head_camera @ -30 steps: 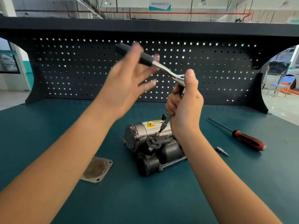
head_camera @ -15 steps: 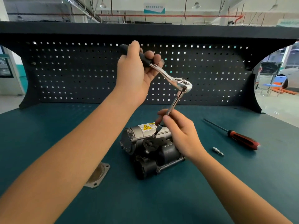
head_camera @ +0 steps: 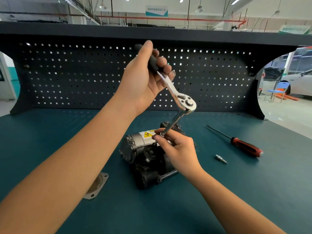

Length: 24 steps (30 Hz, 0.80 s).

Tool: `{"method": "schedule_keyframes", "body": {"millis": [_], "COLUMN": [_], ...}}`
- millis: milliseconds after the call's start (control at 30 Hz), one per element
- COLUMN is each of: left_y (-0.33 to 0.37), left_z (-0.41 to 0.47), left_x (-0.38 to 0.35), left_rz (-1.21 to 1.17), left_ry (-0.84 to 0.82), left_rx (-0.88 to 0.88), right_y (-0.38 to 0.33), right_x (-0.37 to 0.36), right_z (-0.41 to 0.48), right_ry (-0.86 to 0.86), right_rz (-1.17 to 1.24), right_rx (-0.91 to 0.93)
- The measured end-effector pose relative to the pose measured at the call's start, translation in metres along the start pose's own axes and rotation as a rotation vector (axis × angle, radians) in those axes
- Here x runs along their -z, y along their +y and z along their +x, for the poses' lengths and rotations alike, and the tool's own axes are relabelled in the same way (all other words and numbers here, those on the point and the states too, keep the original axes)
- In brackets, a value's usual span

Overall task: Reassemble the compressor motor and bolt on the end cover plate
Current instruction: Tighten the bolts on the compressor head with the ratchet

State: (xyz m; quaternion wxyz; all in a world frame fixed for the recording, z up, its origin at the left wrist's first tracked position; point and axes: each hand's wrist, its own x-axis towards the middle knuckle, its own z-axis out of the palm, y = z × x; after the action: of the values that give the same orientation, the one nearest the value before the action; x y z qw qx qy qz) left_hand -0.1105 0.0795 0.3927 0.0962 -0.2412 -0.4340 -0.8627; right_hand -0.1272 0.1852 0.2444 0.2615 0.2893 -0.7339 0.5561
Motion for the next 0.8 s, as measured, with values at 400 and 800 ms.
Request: {"method": "schedule_keyframes", "body": {"millis": [400, 800], "left_y": [0.000, 0.016], "left_z": [-0.040, -0.010], "left_x": [0.015, 0.022], "left_rz": [0.238, 0.164], "left_ry": [-0.011, 0.055], "left_rx": [-0.261, -0.030], "right_y": [-0.010, -0.015], "right_x": [0.002, 0.001], "right_z": [0.003, 0.006], "right_ry": [-0.054, 0.071], "right_rz": [0.120, 0.048], "right_rx": [-0.065, 0.110]}}
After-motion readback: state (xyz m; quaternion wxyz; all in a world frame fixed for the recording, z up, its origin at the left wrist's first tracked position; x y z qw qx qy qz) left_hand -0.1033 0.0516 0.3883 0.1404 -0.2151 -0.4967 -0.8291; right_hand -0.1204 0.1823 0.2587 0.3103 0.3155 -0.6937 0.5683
